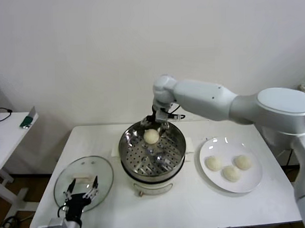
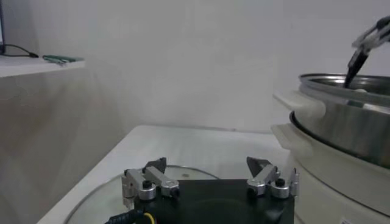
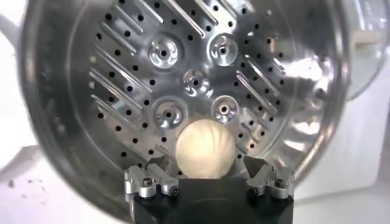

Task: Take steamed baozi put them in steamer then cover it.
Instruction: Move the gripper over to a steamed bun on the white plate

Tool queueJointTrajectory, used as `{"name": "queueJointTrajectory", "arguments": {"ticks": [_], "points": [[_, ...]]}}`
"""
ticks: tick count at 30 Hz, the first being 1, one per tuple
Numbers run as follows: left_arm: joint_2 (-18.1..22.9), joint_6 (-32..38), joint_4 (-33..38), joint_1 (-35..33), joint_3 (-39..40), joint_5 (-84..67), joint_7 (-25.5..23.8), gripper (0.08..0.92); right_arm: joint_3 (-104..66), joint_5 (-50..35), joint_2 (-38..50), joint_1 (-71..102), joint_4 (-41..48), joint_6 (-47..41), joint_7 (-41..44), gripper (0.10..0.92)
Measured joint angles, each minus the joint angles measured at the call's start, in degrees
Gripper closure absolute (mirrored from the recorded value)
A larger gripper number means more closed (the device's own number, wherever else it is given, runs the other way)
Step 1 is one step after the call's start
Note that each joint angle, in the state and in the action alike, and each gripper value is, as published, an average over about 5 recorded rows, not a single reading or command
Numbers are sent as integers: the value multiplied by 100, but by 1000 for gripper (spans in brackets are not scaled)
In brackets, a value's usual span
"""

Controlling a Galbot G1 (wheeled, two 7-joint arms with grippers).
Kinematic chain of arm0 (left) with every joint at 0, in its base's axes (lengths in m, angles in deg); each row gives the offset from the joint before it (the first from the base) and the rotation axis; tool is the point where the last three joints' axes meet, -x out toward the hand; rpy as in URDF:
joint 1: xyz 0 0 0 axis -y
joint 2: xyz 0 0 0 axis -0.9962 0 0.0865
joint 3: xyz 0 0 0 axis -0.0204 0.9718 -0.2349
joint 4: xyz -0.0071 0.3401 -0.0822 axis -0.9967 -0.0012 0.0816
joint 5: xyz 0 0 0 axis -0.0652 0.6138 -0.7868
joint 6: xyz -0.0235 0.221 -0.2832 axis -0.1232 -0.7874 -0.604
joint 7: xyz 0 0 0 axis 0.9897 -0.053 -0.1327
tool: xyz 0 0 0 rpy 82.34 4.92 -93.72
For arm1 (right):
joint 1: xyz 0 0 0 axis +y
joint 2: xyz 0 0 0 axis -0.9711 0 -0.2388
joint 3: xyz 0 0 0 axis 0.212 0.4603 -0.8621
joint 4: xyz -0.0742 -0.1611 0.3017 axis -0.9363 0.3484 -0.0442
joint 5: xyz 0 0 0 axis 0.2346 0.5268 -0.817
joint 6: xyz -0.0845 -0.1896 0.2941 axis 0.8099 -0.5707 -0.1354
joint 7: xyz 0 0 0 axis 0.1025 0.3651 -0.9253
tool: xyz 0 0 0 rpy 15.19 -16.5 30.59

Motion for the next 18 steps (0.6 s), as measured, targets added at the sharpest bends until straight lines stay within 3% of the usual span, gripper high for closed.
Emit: {"name": "queueJointTrajectory", "arguments": {"ticks": [8,18], "points": [[-24,13,-22,20,32,-2,0,177,1180,-1898,1194,-931,-718,-1437,143,203],[-19,26,-70,97,52,-24,2,177,2095,-2649,2662,-1127,-1732,-3267,-302,203]]}}
